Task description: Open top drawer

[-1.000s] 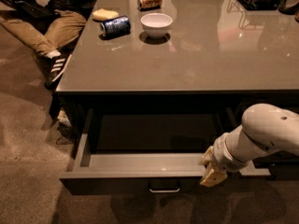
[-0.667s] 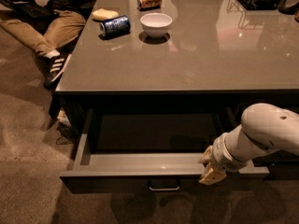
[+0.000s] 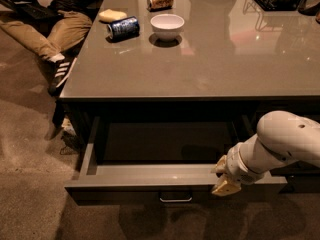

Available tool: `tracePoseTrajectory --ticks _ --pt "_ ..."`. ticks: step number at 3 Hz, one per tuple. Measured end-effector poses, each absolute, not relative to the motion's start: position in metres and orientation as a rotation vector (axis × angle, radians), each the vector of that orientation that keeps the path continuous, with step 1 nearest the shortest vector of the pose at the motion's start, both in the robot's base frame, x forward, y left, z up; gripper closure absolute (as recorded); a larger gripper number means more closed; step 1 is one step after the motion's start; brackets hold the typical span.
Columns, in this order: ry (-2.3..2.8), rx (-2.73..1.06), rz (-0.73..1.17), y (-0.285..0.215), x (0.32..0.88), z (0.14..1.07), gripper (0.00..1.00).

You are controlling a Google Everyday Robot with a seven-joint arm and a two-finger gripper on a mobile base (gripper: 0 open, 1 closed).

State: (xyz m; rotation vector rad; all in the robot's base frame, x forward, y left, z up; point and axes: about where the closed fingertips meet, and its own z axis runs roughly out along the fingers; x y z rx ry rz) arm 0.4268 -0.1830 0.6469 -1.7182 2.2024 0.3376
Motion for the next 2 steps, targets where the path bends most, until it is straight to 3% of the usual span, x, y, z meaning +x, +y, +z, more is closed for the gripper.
tracePoseTrajectory --ticks 1,2 --pt "2.202 -1.72 0.338 -0.1824 0.4263 0.6467 0.05" --pt "2.202 -1.722 0.339 -0.1821 0.4261 0.6466 0.0"
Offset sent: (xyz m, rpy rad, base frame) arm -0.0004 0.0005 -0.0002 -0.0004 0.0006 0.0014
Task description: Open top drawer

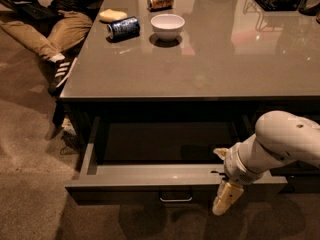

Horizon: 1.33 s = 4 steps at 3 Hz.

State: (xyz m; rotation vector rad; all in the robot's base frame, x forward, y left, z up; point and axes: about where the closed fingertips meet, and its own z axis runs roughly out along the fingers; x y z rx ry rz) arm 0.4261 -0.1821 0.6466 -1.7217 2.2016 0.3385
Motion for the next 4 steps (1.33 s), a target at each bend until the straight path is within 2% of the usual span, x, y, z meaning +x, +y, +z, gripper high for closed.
tracePoseTrajectory --ticks 1,4 --pt "2.17 -1.718 0.298 -0.193 0.429 0.667 0.0" --pt "2.028 -1.602 0.003 -0.256 0.441 0.815 0.0"
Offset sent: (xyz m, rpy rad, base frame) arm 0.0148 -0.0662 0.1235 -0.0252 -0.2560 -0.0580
